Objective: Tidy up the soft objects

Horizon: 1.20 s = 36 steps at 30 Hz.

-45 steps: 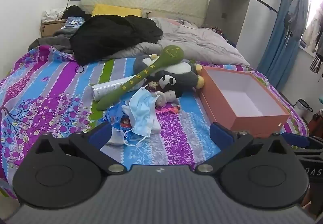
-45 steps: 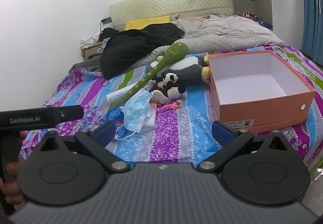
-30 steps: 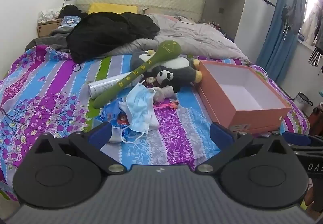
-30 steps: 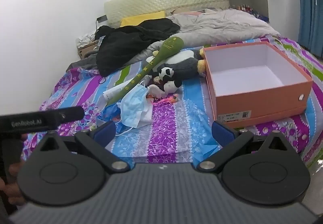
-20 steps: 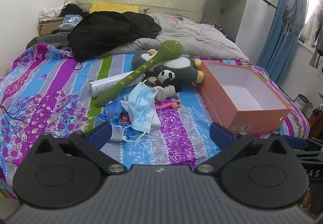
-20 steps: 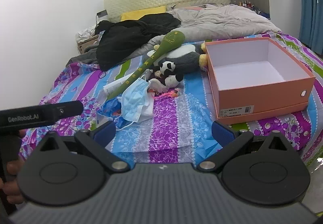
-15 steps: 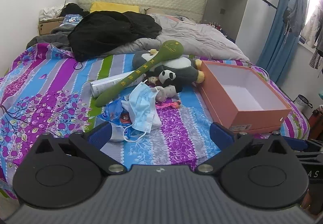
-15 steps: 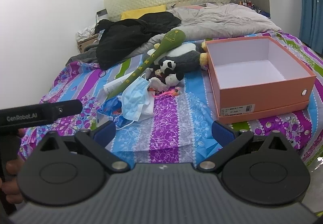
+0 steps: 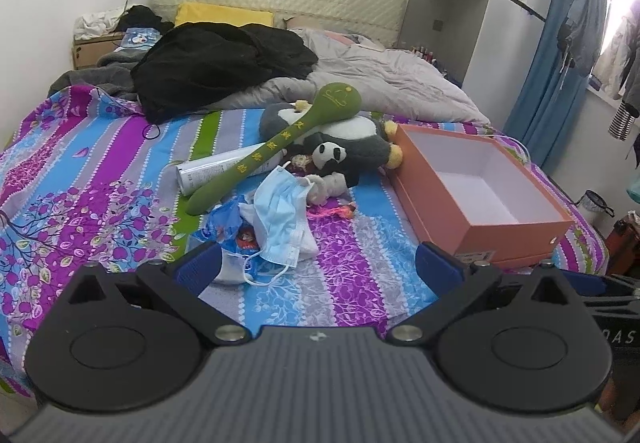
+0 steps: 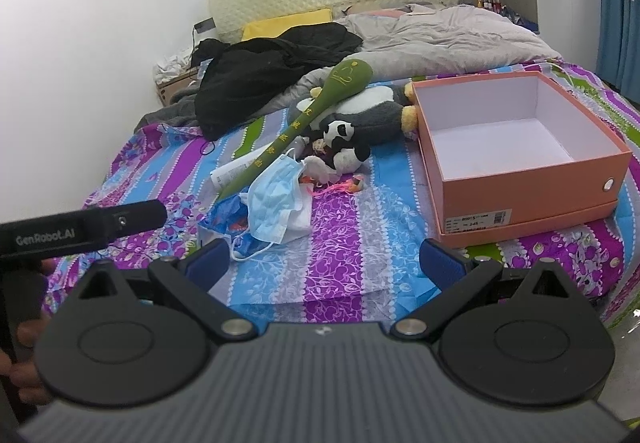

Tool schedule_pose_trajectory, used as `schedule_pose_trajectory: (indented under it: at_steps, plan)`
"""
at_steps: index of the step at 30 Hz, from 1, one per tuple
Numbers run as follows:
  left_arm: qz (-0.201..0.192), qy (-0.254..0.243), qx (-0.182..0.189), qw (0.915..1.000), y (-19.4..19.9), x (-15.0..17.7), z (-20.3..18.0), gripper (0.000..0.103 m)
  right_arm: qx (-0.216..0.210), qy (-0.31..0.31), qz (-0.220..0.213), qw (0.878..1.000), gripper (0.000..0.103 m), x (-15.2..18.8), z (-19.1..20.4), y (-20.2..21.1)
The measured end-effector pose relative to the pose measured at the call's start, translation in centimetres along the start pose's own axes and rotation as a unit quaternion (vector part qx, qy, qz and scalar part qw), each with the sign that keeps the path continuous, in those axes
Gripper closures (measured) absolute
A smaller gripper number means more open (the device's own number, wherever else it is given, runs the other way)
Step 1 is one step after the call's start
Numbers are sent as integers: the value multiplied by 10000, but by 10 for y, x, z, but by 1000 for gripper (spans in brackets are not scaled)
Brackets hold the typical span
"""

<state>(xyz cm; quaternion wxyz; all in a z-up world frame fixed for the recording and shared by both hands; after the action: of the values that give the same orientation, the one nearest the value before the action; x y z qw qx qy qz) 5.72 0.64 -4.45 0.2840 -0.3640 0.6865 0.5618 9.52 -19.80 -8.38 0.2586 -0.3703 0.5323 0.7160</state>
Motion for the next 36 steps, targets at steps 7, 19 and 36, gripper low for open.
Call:
schedule_pose_trajectory:
  at_steps: [7,19,36]
  plan:
    - [-18,71,-60,10000,1,-1,9,0,-34,81,119,9999,0,0,3,-4]
    - [53,110,-49,9999,-4,7,14,0,3,18,185,9998,0,9,2,-10]
    - [210,176,-2,9996,-13,14,35,0,-116,-88,422,9990,0,11,10,-27]
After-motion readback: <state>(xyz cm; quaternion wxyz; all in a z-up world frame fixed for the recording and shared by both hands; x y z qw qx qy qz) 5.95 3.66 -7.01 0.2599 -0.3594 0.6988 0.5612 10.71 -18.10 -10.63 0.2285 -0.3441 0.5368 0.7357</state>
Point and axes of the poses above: each gripper's, at about its wrist camera, not at the fingertips, and y roughly against the way its jaws point, z to its left, x to its underside, the point moved 6 cm from there along -y, roughly the way its jaws point, and after that the axes turned 6 degrees about x, right-handed, at the moved point
